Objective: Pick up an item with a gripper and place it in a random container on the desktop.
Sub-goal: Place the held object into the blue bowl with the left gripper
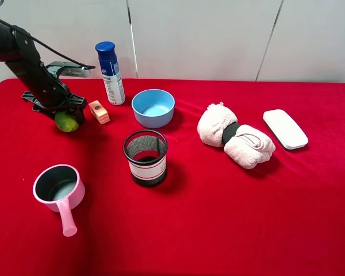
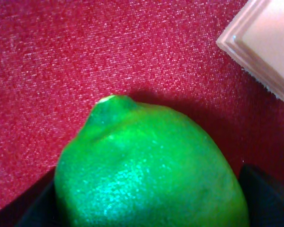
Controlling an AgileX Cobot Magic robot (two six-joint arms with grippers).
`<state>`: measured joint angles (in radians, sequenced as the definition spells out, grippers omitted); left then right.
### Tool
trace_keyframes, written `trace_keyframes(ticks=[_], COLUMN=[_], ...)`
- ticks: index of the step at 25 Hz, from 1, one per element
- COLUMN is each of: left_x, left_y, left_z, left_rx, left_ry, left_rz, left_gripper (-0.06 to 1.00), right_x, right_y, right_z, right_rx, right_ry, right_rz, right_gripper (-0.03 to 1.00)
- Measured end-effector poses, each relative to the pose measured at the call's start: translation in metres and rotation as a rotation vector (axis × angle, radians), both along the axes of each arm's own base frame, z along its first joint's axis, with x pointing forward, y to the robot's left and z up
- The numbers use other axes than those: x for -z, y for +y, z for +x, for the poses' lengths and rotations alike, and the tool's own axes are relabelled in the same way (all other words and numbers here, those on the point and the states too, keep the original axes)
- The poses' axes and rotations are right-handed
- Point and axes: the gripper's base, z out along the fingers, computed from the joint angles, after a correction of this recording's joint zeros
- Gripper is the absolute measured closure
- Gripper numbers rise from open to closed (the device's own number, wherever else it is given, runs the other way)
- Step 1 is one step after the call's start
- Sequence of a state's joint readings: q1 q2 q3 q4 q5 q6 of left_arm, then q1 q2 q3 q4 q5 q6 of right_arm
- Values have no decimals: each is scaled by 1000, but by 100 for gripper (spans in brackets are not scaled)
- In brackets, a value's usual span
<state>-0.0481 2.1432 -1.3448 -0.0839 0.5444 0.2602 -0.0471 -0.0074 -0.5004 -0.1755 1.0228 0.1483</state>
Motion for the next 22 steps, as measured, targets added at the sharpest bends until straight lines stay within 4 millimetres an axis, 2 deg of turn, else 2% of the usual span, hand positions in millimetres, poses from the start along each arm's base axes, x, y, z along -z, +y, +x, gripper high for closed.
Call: trace_keyframes(ticks=[10,22], left_x=[-5,-45], left_y=[0,-1], left_z=[1,-6], left_rx=[5,17], left_ry=[23,27], left_rz=[-3,-10], left_gripper=[25,25], right_x=[0,0], right_y=[0,0], right_z=[0,0], right_rx=[0,0], right_ry=[0,0], right_rz=[0,0], right_gripper=[27,27])
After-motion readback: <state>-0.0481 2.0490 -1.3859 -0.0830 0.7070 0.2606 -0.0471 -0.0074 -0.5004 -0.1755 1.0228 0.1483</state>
